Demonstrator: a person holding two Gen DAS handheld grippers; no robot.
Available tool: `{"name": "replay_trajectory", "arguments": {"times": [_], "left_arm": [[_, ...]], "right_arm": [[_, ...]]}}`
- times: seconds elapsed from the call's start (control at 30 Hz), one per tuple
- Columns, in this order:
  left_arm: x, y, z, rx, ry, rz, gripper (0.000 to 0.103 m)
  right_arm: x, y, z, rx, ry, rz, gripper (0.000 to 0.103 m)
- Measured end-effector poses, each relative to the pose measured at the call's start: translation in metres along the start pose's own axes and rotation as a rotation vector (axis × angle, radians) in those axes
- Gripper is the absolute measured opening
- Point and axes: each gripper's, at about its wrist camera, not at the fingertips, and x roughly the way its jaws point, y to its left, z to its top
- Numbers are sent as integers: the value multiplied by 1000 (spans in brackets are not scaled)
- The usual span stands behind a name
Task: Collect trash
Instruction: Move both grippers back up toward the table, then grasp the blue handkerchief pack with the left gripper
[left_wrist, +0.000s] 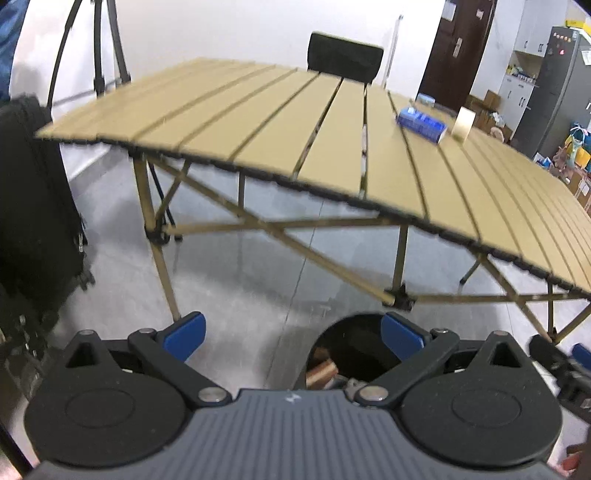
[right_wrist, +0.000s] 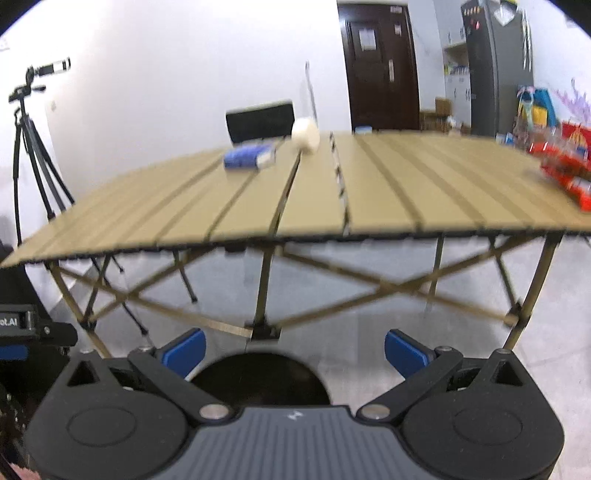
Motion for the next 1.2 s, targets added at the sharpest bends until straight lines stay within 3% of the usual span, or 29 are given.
{"name": "replay_trajectory", "arguments": {"times": [0.23,0.4,0.6,1.2], "left_arm": [[-10,-22,34,14,-60,-1,103],[-10,-43,60,49,-91,-9,103],[-4,-70,93,67,-115,-49,103],[38,-163,192,157,-141,-61,103]], "right_arm": [[-25,-21,41,-27,-120,2,103],[-26,-38,69,-21,-199,-53,103],[-16,-56,98,-2,-232,-60,103],[38,-93,198,-25,-264,-87,103]]}}
